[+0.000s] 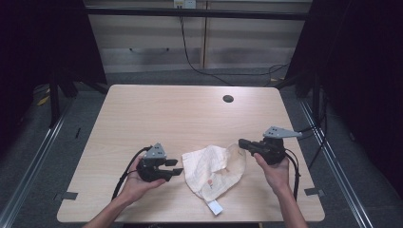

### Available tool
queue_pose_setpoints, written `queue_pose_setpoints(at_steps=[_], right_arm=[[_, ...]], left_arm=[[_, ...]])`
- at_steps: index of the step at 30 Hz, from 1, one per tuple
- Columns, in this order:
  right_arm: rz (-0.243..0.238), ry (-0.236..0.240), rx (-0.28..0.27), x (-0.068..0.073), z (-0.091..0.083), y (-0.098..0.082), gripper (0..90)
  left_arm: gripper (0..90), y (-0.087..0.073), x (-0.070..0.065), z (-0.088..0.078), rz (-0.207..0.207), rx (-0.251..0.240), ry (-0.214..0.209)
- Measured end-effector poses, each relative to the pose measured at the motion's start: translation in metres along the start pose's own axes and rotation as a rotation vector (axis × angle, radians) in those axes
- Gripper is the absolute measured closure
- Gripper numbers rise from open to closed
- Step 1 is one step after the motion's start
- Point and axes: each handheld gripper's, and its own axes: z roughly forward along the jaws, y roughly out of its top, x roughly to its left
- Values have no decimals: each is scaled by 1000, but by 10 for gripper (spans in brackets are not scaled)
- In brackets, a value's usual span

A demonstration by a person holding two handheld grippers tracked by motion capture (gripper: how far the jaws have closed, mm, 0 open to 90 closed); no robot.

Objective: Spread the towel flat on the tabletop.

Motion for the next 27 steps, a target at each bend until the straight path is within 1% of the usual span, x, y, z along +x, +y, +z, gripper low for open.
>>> queue_pose_setpoints(at_steps=[1,2,4,5,6,7,9,10,11,12,14,15,19,20,22,23,24,25,26,27], right_arm=[[-8,0,25,1,4,-3,886],[-13,4,28,2,5,-3,886],[-10,9,26,3,7,-3,886],[-12,13,30,5,9,-4,886],[-16,16,33,6,10,-5,886],[-19,18,32,6,10,-5,886],[-14,20,32,7,11,-5,886],[-14,19,33,7,11,-6,885],[-14,20,33,7,11,-6,886],[-10,20,36,7,12,-7,886],[-12,24,37,7,13,-7,885],[-10,22,39,7,14,-8,885],[-10,28,42,8,16,-8,885],[-13,28,46,8,16,-8,884],[-14,25,46,8,16,-8,885],[-11,23,45,8,16,-8,885],[-12,20,43,7,16,-8,885],[-12,20,43,7,16,-8,885],[-9,20,43,7,16,-8,884],[-7,17,42,7,15,-8,885]], left_arm=[[642,1,-9,7,21,10,-44],[657,1,-9,7,21,10,-44],[667,2,-16,14,47,20,-77],[676,2,-20,18,65,34,-95],[680,2,-20,18,65,34,-95],[684,0,-22,22,66,45,-119],[684,-2,-23,23,65,45,-125],[684,-4,-24,26,59,47,-141],[681,-4,-24,26,59,47,-141],[671,-5,-26,28,70,52,-146],[658,-6,-27,28,69,46,-144],[654,-6,-26,30,66,40,-154],[637,-8,-27,31,62,45,-167],[633,-8,-27,31,68,44,-169],[633,-9,-29,33,82,61,-179],[633,-9,-31,34,92,66,-172],[638,-10,-33,35,97,76,-173],[640,-10,-34,36,98,73,-175],[638,-10,-34,37,108,79,-172],[633,-11,-35,38,104,79,-176]])
